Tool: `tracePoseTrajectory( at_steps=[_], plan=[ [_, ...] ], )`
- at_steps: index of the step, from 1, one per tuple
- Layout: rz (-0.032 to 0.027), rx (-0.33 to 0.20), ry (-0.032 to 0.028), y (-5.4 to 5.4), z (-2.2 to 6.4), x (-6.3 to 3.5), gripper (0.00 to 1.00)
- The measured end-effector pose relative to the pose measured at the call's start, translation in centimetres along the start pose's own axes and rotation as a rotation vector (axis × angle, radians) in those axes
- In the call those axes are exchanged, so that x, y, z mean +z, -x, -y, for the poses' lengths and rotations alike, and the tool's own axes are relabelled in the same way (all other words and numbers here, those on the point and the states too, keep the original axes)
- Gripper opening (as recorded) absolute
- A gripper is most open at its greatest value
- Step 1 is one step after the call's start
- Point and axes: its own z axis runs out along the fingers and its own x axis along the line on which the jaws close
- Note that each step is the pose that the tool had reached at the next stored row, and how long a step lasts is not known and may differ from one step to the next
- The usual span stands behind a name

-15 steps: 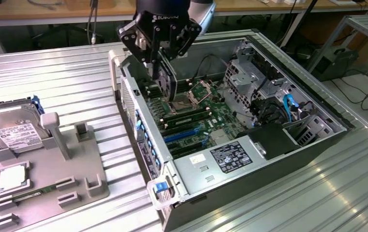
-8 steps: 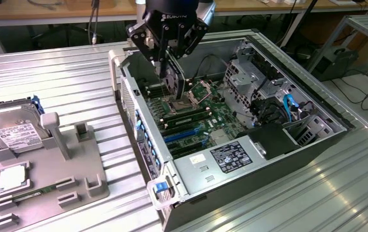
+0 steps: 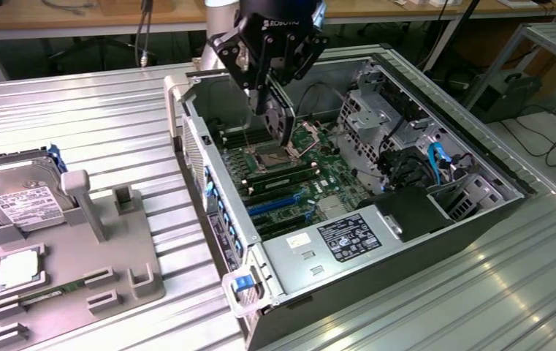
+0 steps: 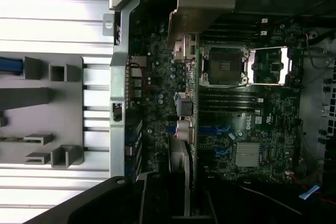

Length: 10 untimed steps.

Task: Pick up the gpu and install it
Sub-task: 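Pick up the gpu and move the gpu toward the slot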

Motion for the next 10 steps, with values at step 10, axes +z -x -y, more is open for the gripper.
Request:
tracePoseTrajectory(
  at_steps=[10],
  plan=[
    [0.0001, 0.000, 0.0001, 2.4, -0.09, 0.06, 0.28]
  ],
)
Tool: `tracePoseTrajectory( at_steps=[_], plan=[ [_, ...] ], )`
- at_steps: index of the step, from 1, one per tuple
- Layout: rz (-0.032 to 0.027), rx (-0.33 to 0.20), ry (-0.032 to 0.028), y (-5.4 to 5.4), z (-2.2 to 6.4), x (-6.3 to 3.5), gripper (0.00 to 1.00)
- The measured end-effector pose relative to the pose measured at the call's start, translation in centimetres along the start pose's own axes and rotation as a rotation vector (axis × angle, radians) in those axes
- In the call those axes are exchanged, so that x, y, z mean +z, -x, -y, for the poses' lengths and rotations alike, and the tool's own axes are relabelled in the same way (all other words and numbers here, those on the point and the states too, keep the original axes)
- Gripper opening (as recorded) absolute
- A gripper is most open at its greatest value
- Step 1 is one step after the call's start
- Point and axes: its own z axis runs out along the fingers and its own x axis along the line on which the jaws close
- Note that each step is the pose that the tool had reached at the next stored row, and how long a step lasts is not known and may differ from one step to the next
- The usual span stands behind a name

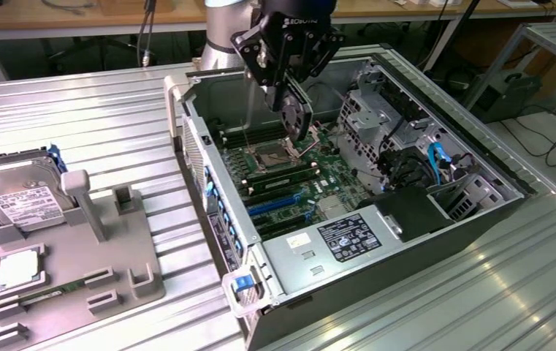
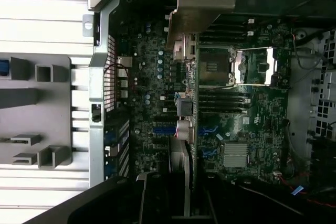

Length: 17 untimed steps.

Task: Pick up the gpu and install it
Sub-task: 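Pick up the gpu and move the gpu toward the slot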

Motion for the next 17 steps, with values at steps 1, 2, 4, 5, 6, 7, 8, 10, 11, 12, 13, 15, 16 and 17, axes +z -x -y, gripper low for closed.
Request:
tracePoseTrajectory(
  at_steps=[1, 2, 4, 5, 6, 7, 8, 10, 11, 12, 13, 15, 16, 17],
  plan=[
    [0.0000, 0.000, 0.0000, 0.3, -0.01, 0.01, 0.28],
    [0.0000, 0.000, 0.0000, 0.6, -0.02, 0.01, 0.28],
    [0.0000, 0.000, 0.0001, 1.3, -0.05, 0.03, 0.28],
    [0.0000, 0.000, 0.0000, 1.5, -0.07, 0.04, 0.28],
    [0.0000, 0.000, -0.0001, 1.8, -0.08, 0.04, 0.28],
    [0.0000, 0.000, 0.0000, 2.1, -0.09, 0.05, 0.28],
    [0.0000, 0.000, 0.0000, 2.3, -0.10, 0.06, 0.28],
    [0.0000, 0.000, -0.0001, 2.8, -0.12, 0.07, 0.28],
    [0.0000, 0.000, 0.0000, 3.1, -0.13, 0.08, 0.28],
    [0.0000, 0.000, 0.0000, 3.4, -0.15, 0.09, 0.28],
    [0.0000, 0.000, 0.0000, 3.6, -0.16, 0.09, 0.28],
    [0.0000, 0.000, 0.0000, 4.2, -0.18, 0.11, 0.28],
    [0.0000, 0.000, 0.0000, 4.6, -0.19, 0.12, 0.28],
    [0.0000, 0.000, 0.0000, 4.8, -0.20, 0.13, 0.28]
  ],
)
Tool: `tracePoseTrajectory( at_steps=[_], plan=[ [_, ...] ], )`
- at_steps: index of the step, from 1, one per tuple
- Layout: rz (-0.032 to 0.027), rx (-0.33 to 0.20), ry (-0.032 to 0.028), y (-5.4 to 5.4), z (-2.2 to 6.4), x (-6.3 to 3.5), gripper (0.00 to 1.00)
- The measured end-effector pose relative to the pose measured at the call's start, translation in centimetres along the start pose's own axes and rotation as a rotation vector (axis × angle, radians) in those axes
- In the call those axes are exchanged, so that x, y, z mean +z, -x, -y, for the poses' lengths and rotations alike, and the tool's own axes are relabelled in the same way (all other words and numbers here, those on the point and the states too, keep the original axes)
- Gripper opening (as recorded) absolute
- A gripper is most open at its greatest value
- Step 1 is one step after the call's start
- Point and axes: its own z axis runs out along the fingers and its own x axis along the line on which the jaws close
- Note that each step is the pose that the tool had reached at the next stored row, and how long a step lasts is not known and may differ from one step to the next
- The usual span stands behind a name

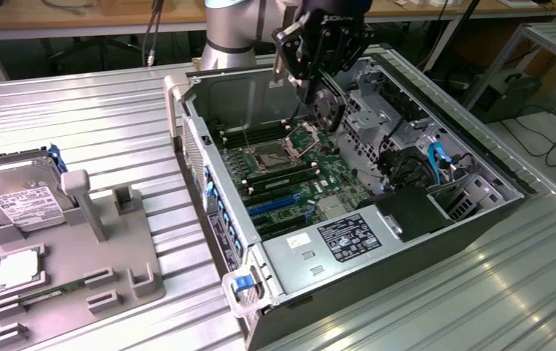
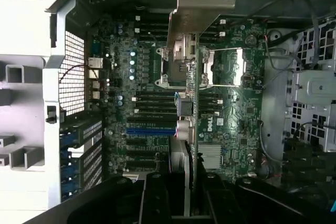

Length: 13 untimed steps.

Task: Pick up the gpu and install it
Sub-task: 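Pick up the gpu and move the gpu toward the slot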

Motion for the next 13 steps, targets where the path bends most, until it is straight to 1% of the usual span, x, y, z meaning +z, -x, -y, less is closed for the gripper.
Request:
tracePoseTrajectory(
  at_steps=[11, 13],
  plan=[
    [0.0000, 0.000, 0.0000, 2.9, -0.18, 0.09, 0.28],
    [0.0000, 0.000, 0.0000, 3.6, -0.21, 0.12, 0.28]
  ],
)
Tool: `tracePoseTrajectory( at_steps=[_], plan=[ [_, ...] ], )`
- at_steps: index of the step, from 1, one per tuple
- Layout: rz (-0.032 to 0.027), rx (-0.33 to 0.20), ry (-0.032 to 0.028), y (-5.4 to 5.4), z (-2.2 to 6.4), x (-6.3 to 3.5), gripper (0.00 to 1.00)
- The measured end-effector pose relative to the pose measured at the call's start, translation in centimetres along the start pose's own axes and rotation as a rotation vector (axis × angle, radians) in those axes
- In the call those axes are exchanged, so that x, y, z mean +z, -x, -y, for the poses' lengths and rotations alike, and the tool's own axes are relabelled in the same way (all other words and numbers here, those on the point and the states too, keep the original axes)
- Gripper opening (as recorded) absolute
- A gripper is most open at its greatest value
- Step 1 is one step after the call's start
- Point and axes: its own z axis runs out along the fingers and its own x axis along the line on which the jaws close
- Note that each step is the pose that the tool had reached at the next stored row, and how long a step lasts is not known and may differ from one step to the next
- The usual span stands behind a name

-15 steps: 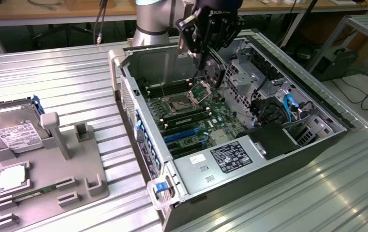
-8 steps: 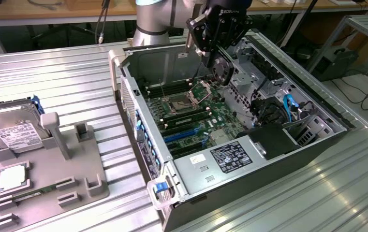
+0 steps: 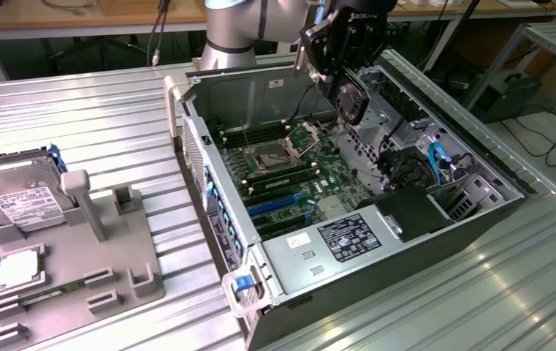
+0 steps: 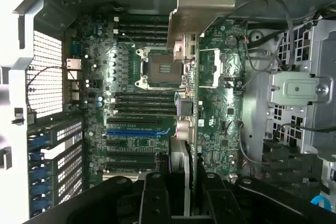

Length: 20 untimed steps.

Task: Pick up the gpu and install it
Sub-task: 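Pick up the gpu and move the gpu toward the slot, then insert the gpu into the slot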

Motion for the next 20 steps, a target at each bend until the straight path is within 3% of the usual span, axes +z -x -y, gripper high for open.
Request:
tracePoseTrajectory(
  at_steps=[15, 20],
  plan=[
    [-0.0001, -0.001, -0.0001, 0.32, -0.02, 0.01, 0.28],
    [0.0002, -0.035, 0.0005, 0.32, -0.02, 0.01, 0.28]
  ],
)
